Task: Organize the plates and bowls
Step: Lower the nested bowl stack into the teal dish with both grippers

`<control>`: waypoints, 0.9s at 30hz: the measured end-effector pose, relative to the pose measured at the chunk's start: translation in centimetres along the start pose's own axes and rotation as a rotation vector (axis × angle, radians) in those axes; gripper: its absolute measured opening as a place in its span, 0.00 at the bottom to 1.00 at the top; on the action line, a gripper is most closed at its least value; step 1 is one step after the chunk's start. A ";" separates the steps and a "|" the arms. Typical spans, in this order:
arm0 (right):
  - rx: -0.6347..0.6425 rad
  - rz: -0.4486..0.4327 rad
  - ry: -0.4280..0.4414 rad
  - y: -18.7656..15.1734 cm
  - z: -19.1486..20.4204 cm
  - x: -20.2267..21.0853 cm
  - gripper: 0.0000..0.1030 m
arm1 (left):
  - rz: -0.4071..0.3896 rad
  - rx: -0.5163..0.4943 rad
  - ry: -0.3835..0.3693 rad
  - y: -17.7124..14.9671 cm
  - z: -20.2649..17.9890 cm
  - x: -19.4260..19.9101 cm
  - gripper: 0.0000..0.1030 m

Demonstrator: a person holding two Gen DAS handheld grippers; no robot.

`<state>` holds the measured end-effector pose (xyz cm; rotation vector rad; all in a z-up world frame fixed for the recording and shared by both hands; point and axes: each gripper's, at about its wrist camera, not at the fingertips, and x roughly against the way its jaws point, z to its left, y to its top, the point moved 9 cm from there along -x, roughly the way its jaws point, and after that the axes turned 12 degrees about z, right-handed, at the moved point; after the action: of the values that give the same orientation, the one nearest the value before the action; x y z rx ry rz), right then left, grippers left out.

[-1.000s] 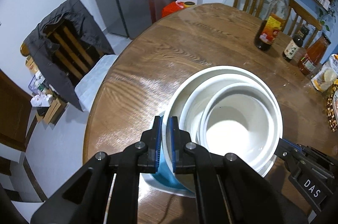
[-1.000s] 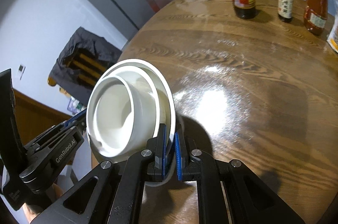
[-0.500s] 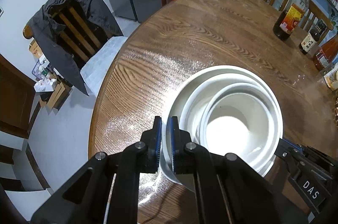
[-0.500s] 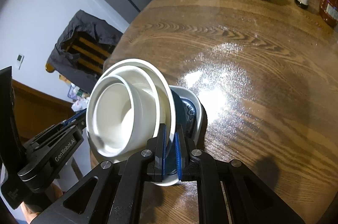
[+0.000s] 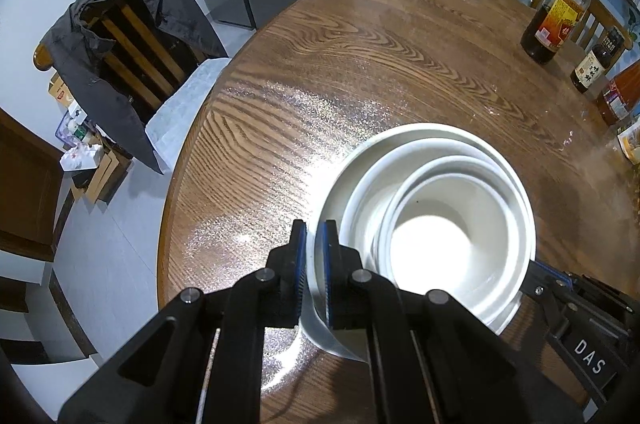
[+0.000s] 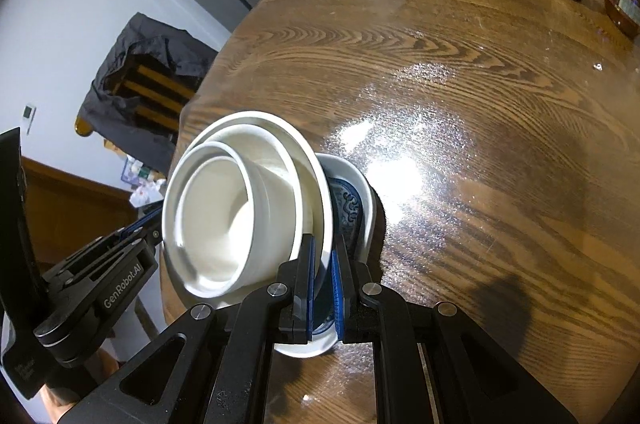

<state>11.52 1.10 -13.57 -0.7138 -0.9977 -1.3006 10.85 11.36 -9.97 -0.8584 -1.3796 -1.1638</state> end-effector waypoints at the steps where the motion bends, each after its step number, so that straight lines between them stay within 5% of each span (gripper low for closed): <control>1: -0.002 0.001 0.001 0.1 0.0 0.0 0.11 | -0.001 -0.001 0.002 0.0 0.0 0.0 0.04; 27: -0.005 0.025 -0.043 1.1 0.3 -0.3 0.11 | 0.029 -0.010 -0.027 0.8 -0.5 -0.5 0.04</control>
<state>12.59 1.72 -13.57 -0.7583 -1.0177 -1.2709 11.78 11.18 -10.40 -0.9014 -1.3799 -1.1410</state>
